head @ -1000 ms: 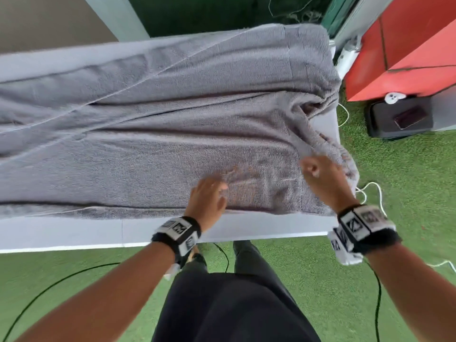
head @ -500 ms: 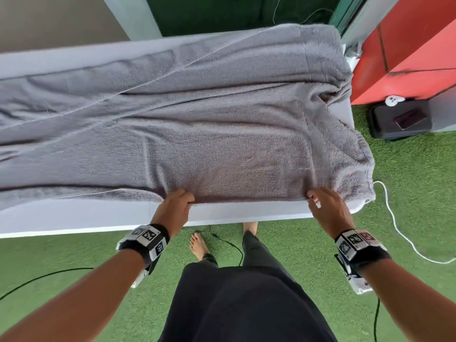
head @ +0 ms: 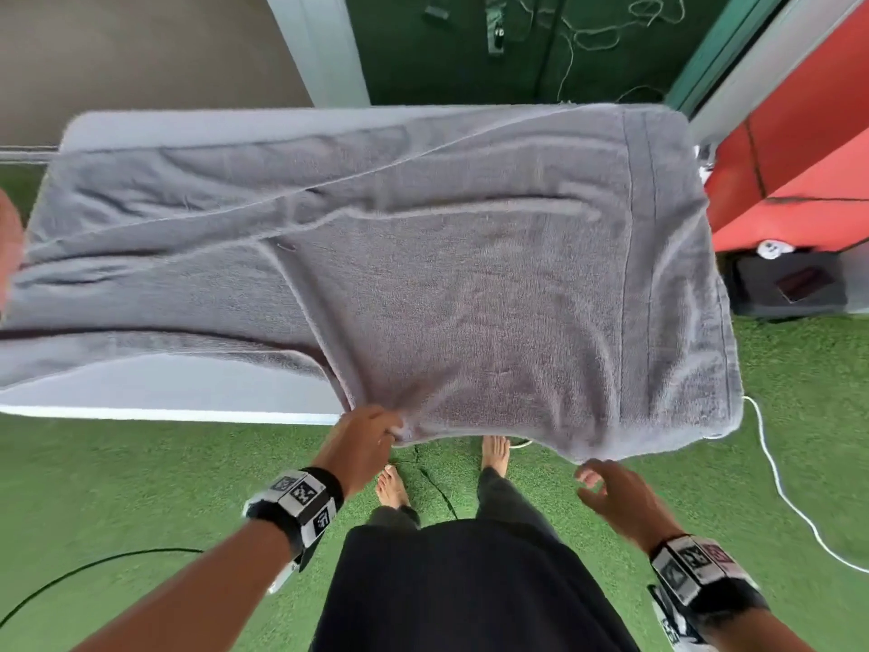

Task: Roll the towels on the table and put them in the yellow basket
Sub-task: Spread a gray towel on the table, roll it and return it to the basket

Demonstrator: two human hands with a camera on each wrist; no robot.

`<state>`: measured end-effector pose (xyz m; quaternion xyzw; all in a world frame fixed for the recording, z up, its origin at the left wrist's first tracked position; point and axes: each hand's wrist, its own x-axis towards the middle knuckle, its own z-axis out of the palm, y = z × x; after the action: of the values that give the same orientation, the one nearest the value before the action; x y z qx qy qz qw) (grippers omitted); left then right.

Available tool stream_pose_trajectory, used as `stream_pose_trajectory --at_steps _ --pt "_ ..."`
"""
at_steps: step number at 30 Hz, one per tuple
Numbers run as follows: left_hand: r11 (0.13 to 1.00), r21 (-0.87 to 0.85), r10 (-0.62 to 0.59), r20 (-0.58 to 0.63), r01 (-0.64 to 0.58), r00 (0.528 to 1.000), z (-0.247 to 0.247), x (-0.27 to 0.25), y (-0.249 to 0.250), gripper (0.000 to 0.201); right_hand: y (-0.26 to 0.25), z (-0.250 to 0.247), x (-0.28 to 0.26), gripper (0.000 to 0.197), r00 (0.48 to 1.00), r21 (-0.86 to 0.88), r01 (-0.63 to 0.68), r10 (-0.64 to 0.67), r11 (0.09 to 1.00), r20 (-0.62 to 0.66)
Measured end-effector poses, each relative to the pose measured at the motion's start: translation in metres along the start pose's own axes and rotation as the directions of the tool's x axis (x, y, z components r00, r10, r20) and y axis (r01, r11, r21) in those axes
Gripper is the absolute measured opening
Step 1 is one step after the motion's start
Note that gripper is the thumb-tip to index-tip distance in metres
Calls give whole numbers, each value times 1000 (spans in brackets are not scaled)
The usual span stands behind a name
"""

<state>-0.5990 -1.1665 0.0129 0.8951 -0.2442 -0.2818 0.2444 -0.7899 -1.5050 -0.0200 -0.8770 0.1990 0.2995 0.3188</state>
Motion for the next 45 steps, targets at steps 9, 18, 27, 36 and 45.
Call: stream_pose_trajectory --at_steps 9,18,27,36,45 --pt "994 27 -96 -159 101 983 -36 -34 -70 19 -160 14 49 16 964 -9 253 -252 967 81" --pt "925 162 -292 -277 344 916 -151 -48 -232 24 -357 74 107 18 893 13 421 -412 907 -180" --pt "791 276 -432 -379 546 818 -237 -52 -358 40 -408 107 159 35 950 -220 201 -245 954 -195" --pt "860 267 -356 -295 434 887 -274 -61 -405 26 -426 138 149 19 953 -123 216 -236 969 -189" --pt "776 266 -460 -382 572 801 -300 -146 -462 21 -475 179 103 13 884 -81 457 -443 886 147"
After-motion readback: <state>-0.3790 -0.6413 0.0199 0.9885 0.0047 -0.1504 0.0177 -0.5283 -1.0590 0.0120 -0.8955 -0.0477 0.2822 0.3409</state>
